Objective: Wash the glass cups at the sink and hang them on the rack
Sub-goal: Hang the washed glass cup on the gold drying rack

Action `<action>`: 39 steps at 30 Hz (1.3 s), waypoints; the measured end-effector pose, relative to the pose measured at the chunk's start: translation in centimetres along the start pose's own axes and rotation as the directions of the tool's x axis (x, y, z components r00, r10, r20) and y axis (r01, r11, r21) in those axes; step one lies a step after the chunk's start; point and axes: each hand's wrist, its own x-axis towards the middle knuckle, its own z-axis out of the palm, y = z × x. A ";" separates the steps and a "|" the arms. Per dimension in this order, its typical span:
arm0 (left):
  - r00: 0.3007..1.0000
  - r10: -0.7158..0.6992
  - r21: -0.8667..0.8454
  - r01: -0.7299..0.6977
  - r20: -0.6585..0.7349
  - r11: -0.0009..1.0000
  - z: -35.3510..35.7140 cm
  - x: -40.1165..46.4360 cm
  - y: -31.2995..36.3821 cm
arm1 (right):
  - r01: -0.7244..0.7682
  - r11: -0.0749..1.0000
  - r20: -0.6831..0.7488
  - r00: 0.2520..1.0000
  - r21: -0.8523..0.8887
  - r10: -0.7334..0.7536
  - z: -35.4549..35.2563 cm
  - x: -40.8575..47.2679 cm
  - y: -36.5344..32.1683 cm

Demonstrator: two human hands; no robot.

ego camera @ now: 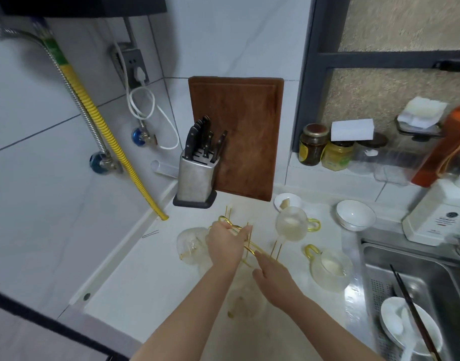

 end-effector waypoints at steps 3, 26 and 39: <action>0.997 0.071 0.041 -0.072 0.013 0.997 -0.2 -0.3 -0.6 | 0.020 0.998 0.008 1.000 -0.054 -0.019 0.3 -0.7 -0.5; 0.900 0.096 -0.078 -0.069 0.426 0.995 -3.0 -0.4 -1.3 | 0.078 0.952 0.046 0.997 -0.297 -0.068 1.1 -3.3 2.0; 0.856 0.088 -0.013 -0.094 0.510 0.995 -4.0 3.4 -1.1 | 0.150 0.985 0.153 0.979 -0.088 -0.136 2.8 -4.2 -1.9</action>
